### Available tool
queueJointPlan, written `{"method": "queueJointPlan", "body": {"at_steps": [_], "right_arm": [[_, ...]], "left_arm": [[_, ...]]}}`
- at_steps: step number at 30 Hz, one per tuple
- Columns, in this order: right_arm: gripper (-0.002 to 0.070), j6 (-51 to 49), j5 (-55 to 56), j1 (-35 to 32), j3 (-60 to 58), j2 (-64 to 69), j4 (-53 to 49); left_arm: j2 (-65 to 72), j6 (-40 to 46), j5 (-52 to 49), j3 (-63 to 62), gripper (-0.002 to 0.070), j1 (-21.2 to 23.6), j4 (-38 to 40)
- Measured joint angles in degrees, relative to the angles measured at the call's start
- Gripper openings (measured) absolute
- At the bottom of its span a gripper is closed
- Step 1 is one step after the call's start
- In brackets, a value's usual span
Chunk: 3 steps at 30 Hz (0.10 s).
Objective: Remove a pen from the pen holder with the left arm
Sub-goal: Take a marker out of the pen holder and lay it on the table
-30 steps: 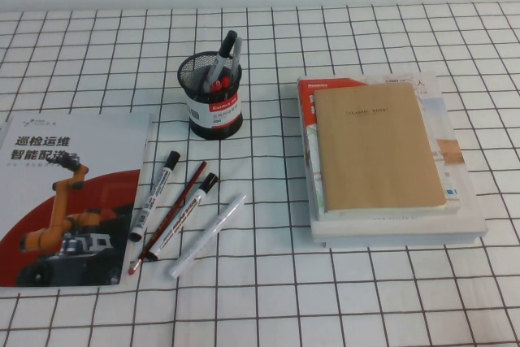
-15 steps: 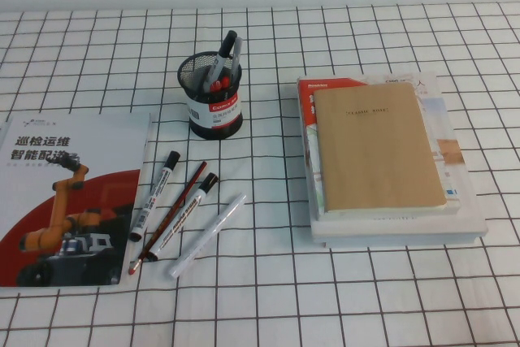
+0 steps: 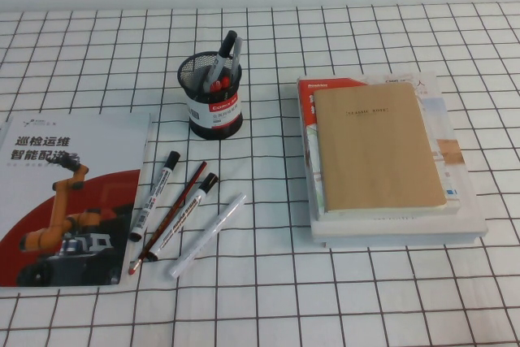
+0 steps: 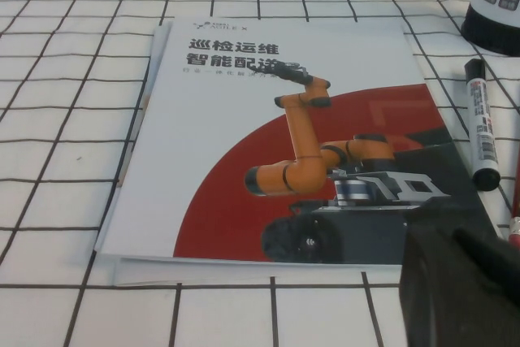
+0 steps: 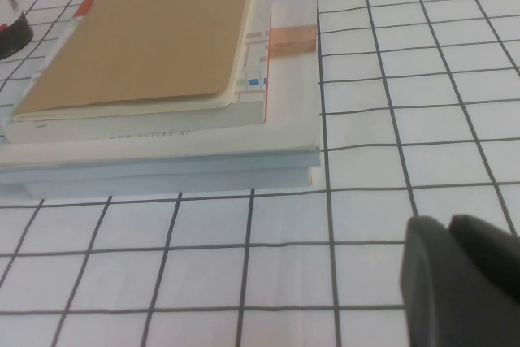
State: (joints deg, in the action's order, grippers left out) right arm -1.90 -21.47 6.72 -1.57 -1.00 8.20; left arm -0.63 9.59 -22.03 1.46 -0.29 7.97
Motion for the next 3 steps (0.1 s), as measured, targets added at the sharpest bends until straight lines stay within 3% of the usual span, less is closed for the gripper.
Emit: {"method": "queueJointPlan", "body": {"at_steps": [3], "right_arm": [[-0.0015,0.00,0.00,0.00,0.00,0.00,0.00]], "left_arm": [[0.00,0.00,0.00,0.00,0.0000,0.00,0.00]]}}
